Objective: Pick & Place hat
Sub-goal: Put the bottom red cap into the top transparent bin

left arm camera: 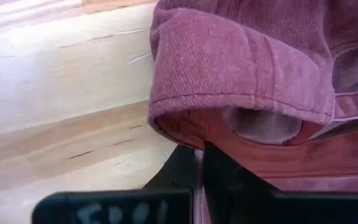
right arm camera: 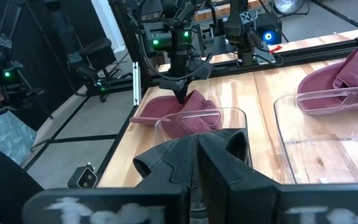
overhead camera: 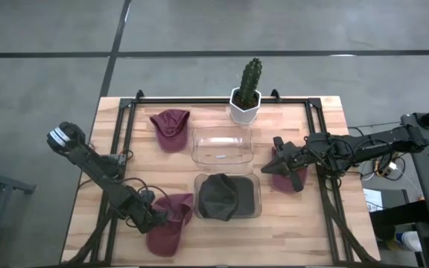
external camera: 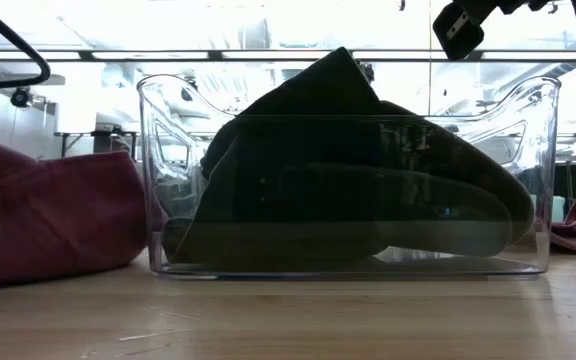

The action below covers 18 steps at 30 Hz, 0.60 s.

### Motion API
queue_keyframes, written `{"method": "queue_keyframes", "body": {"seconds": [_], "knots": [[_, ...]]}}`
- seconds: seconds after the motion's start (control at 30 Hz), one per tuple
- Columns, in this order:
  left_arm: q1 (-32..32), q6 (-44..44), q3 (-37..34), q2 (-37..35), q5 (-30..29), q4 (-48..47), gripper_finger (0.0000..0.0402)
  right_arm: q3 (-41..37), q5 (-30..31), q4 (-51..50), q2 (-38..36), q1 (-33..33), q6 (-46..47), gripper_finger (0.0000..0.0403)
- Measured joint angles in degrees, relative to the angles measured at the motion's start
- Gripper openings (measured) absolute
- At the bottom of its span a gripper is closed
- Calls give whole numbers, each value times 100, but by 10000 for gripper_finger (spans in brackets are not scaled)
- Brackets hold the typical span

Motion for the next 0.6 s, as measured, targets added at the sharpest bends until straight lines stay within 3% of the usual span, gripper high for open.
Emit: {"method": "queue_keyframes", "body": {"seconds": [0.27,0.6], "knots": [[-6,-84,47,-258,67,-261,9,0,2,0,0,0,0,18],[-11,-225,912,-1095,315,-2698,7,0,2,0,0,-2,0,18]]}}
